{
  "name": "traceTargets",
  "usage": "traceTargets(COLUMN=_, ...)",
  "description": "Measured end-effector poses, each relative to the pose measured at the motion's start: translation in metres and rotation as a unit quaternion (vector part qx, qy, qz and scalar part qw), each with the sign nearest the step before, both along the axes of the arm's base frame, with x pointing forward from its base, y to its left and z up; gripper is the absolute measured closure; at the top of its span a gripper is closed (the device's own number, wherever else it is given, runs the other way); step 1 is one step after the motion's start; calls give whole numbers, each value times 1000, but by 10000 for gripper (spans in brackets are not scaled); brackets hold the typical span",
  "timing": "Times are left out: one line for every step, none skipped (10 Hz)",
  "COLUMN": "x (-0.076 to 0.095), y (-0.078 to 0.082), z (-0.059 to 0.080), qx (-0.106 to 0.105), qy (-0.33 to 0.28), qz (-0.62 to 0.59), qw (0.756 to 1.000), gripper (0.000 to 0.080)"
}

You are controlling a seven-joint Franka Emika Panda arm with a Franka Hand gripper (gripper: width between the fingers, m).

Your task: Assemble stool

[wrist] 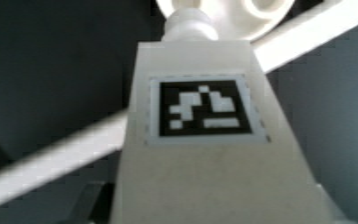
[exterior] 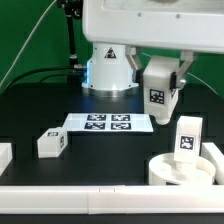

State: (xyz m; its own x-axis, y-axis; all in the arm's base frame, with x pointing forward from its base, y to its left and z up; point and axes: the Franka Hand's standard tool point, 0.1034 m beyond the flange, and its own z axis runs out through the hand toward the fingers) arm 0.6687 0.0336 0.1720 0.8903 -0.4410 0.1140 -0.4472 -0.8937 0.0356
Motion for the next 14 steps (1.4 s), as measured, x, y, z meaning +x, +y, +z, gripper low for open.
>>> traceTargets(x=0, y=11, z=-7, qx=2, qy=-22, qz=13, qw=1000, gripper=459)
traceTargets(x=-7, y=13, z=-12, qx=21, qy=-16, qz=-5, qw=1000, gripper=459)
traceTargets(x=-6, y=13, z=-11, qx=21, qy=-17, qz=-4, qw=1000, gripper=459)
traceTargets(x=-6, y=15, z=-11, qx=22, qy=-17, qz=-3, qw=1000, gripper=459)
traceTargets(x=-6, y=17, z=-12, qx=23, qy=-17, qz=-3, qw=1000, gripper=459)
traceTargets(x=-2, y=27, z=-15, qx=1, qy=-46, qz=11, qw=999, gripper=459)
traceTargets(x=-6, y=37, z=-19, qx=-18, qy=-48, qz=40, qw=998, gripper=459)
traceTargets(x=-5, y=40, z=-18, qx=-31, qy=-51, qz=53, qw=997, gripper=459)
traceTargets(x=1, y=48, z=-16, qx=-34, qy=-84, qz=73, qw=993, gripper=459)
traceTargets(x=-2, y=53, z=-20, qx=-29, qy=-92, qz=75, qw=992, gripper=459)
traceTargets(x=-3, y=53, z=-21, qx=-11, qy=-89, qz=52, qw=995, gripper=459)
traceTargets(x=-3, y=55, z=-21, qx=-8, qy=-88, qz=55, qw=995, gripper=459)
traceTargets(x=-3, y=56, z=-21, qx=-6, qy=-88, qz=54, qw=995, gripper=459)
traceTargets(x=-3, y=57, z=-22, qx=-2, qy=-88, qz=50, qw=995, gripper=459)
